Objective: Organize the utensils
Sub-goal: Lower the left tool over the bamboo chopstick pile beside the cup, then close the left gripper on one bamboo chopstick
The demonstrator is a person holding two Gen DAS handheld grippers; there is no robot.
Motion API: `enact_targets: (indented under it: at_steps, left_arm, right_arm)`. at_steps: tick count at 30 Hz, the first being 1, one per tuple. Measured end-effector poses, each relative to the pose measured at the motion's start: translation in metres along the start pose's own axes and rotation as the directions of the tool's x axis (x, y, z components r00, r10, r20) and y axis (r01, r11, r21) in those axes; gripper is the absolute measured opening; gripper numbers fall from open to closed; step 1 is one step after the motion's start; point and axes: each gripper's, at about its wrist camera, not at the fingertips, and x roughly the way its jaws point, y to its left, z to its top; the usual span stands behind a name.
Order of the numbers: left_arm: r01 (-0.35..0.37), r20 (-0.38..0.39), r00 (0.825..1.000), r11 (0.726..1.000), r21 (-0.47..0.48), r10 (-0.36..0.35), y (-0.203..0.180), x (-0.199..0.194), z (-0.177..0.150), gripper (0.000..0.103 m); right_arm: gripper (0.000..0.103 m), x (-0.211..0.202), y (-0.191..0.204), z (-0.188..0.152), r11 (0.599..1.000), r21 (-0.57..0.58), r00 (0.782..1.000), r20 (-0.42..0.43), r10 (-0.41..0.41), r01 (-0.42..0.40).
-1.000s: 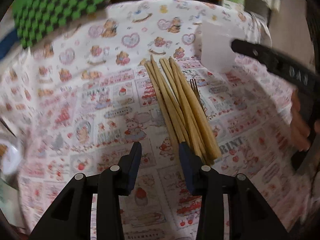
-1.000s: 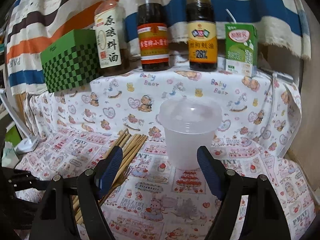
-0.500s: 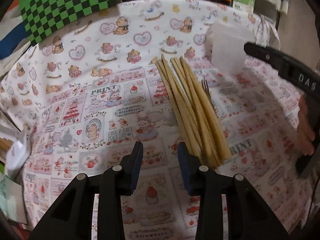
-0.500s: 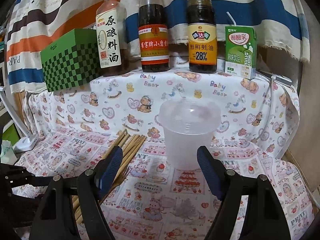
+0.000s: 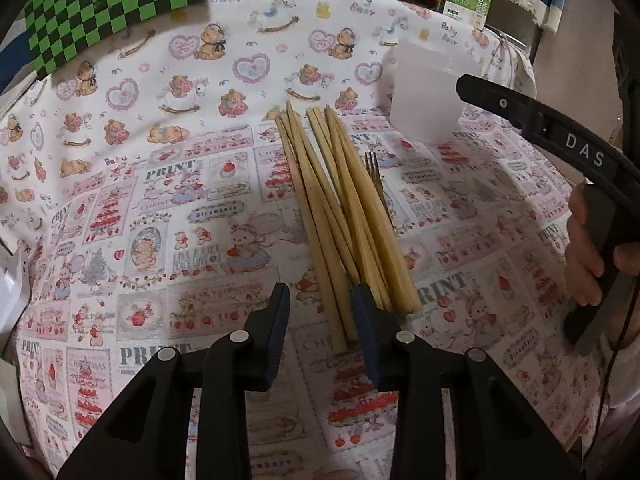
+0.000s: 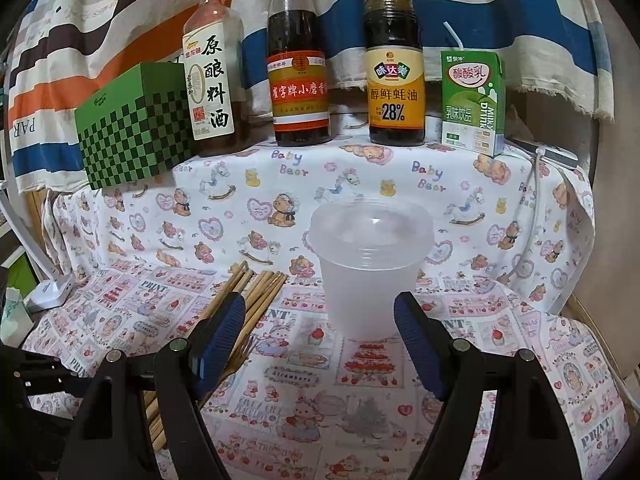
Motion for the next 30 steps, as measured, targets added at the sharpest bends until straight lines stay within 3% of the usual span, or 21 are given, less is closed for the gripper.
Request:
enact_targets:
  at_steps: [3,10,11,14,19,25,30]
  left_arm:
    - [-0.127,0.016,0.992,0.991,0.043,0.126,-0.006,0.004,-0.003,0.028]
    - [-0.063,-0.005,0.998,0.997,-0.053,0.063,0.017,0.005,0.002,0.022]
    - [-0.068,0.001,0.998,0.996,-0.061,0.068,0.020,0.006,0.002,0.014]
    - [-0.083,0.049,0.995,0.995,-0.061,0.086,0.024,0.002,0.002,0.014]
    - [-0.021,0.080,0.996,0.994,-0.106,0.030,0.034,-0.007,0.006,0.014]
    - [-0.151,0.067,0.986,0.988,-0.017,0.152,0.030,0.003,0.006,0.014]
    - [-0.135,0.058,0.989,0.991,-0.005,0.135,0.031,0.002,0.005,0.014]
  right_arm:
    - [0.079,0.001,0.000,0.000,1.000,0.002,1.000,-0.005,-0.002,0.002]
    - [0.079,0.002,0.000,0.000,1.000,-0.001,1.000,-0.007,-0.005,0.005]
    - [0.079,0.001,0.000,0.000,1.000,-0.001,1.000,-0.009,-0.003,0.003]
    - [0.079,0.005,0.000,0.000,1.000,0.002,0.999,-0.039,0.015,-0.015]
    - [0.079,0.005,-0.001,-0.001,1.000,0.015,0.999,-0.046,0.014,-0.013]
    - [0.079,0.003,-0.001,-0.001,1.000,0.014,0.999,-0.039,0.014,-0.013]
    - [0.079,0.005,-0.001,-0.002,1.000,0.016,0.999,-0.051,0.021,-0.020]
